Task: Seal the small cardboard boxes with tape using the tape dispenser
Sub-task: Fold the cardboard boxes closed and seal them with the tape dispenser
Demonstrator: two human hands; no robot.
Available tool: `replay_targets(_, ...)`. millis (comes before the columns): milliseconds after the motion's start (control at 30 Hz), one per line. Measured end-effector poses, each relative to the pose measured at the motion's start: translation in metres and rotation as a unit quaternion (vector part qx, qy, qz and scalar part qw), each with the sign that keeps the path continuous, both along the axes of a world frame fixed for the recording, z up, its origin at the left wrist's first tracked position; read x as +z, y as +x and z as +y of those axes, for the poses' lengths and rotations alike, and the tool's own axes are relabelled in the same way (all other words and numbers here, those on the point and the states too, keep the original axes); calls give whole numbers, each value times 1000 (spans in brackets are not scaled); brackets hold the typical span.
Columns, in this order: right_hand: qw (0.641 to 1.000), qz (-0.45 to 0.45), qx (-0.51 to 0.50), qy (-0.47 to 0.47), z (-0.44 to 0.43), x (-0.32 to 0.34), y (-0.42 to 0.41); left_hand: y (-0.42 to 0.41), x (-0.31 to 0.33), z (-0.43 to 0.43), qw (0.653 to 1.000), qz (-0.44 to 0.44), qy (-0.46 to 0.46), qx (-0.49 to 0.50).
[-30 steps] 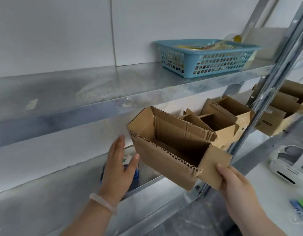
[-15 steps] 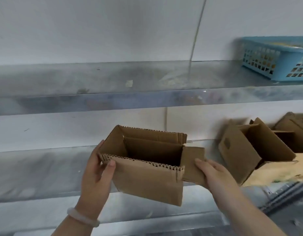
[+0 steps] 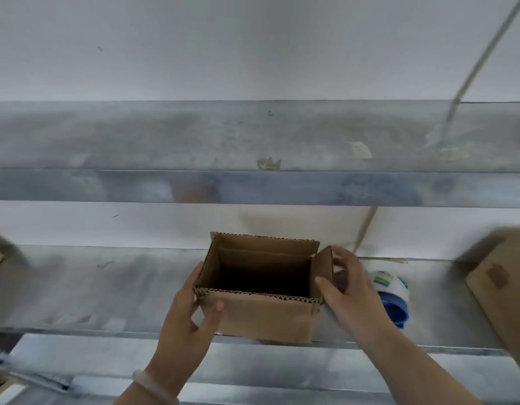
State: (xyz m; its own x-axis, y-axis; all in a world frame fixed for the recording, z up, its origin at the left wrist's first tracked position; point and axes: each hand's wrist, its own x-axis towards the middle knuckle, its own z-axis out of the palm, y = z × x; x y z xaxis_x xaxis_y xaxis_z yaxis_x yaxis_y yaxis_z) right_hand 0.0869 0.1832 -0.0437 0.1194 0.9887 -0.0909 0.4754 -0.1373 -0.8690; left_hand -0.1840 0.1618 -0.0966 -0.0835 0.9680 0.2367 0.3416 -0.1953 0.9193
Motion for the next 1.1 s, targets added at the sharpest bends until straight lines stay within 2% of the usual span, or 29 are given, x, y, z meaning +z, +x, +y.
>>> replay_targets(67,995,-72,30,55,9,3,1,-3,-1,3,1000,17,3,-12)
replay_targets(133,987,-136,75,44,17,9,0,-6,0,7,999,35,9,-21)
replay_targets(367,966,-199,165,-21,37,17,-4,-17,0,22,996,68,32,-55)
replay_targets(467,955,-200,217,-29,43,17,-3,-21,1,29,992,105,39,-64)
replay_targets(633,952,-137,266,-73,35,15,6,-27,3,49,973,208,54,-86)
replay_targets(733,945,-124,293,-69,29,10,11,-26,2,56,977,197,28,-80)
replay_targets(800,951,-134,277,-36,32,3,10,-23,2,60,982,185,-3,-45)
replay_targets(867,971,-113,211,-1,37,-6,7,-18,2,64,978,205,-23,-17)
replay_targets(967,979,-137,149,28,44,-17,6,-11,2,69,977,209,-39,2)
replay_targets(1100,985,-106,120,64,47,-23,10,-5,2,75,988,149,-32,-19)
